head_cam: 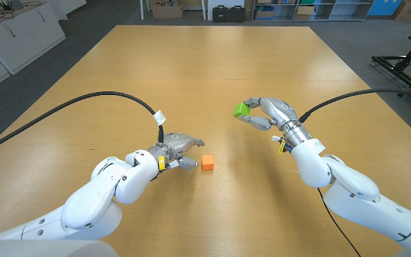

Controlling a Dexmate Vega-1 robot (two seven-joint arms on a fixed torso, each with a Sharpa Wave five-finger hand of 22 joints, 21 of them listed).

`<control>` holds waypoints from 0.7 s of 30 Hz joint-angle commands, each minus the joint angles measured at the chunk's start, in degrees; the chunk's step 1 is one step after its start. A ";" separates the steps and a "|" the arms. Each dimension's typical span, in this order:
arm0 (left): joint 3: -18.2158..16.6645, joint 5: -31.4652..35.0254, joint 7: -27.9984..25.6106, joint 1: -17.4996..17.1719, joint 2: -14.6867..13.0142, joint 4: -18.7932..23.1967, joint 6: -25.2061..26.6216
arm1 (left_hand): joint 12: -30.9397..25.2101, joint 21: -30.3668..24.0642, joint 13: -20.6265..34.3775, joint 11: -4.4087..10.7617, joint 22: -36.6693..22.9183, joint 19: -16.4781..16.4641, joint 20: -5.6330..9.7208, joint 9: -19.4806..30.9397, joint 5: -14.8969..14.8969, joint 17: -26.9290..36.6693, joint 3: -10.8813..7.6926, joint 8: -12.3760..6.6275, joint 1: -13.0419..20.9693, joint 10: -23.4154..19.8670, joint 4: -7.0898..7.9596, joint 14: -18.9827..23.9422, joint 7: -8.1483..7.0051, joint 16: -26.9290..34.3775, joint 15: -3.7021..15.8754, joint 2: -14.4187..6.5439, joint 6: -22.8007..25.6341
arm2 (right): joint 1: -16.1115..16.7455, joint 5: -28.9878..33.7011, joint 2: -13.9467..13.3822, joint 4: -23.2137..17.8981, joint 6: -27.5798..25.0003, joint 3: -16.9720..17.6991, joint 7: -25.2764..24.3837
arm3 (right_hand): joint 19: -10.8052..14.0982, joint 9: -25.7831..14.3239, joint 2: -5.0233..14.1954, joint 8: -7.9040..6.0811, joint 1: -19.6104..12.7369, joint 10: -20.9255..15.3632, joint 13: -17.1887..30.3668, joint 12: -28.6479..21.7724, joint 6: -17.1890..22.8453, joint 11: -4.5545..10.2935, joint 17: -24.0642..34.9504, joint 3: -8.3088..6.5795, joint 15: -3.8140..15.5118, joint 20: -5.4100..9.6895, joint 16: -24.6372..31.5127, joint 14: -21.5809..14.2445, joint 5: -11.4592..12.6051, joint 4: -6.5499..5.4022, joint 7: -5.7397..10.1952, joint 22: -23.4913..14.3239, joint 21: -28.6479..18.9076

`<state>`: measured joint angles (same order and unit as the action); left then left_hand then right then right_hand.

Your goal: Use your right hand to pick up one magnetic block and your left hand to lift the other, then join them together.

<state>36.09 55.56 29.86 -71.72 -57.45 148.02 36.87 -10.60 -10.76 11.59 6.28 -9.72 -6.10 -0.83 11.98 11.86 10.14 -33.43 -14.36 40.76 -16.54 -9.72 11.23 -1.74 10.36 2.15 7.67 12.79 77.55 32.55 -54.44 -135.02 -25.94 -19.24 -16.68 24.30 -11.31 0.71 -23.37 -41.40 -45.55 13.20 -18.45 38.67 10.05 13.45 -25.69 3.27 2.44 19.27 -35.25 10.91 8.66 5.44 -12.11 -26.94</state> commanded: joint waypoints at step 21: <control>2.34 6.95 4.18 0.65 5.94 -4.00 -3.32 | -0.50 0.43 0.20 -0.91 -0.12 1.39 0.47 0.14 -0.09 0.12 0.76 0.55 -0.16 0.70 0.18 -0.91 0.66 0.25 3.69 -0.14 -0.94 | 1.47 -0.07 -0.41 -0.78 -0.49 0.81 -0.57 | 0.10 -0.17 3.10 -0.54 -2.77 -3.06 0.24 0.05 6.70 2.41 0.16 -0.36 3.26 2.61 -0.32 -0.64 0.40 -0.11 6.11 -0.11 -0.49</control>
<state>37.87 60.35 32.75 -70.85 -53.45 144.98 34.45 -10.61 -10.76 11.59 5.54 -9.72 -5.16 -1.12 11.98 11.86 10.14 -32.81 -13.95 40.76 -15.24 -9.57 10.62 -1.27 10.36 2.15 7.67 11.83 78.20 32.55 -54.58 -135.33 -26.16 -18.88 -16.78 24.30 -11.34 0.71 -23.57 -41.40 -45.55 13.16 -18.27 38.67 10.05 13.44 -25.69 3.50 2.44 19.07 -35.49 11.07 8.66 5.44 -12.11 -26.94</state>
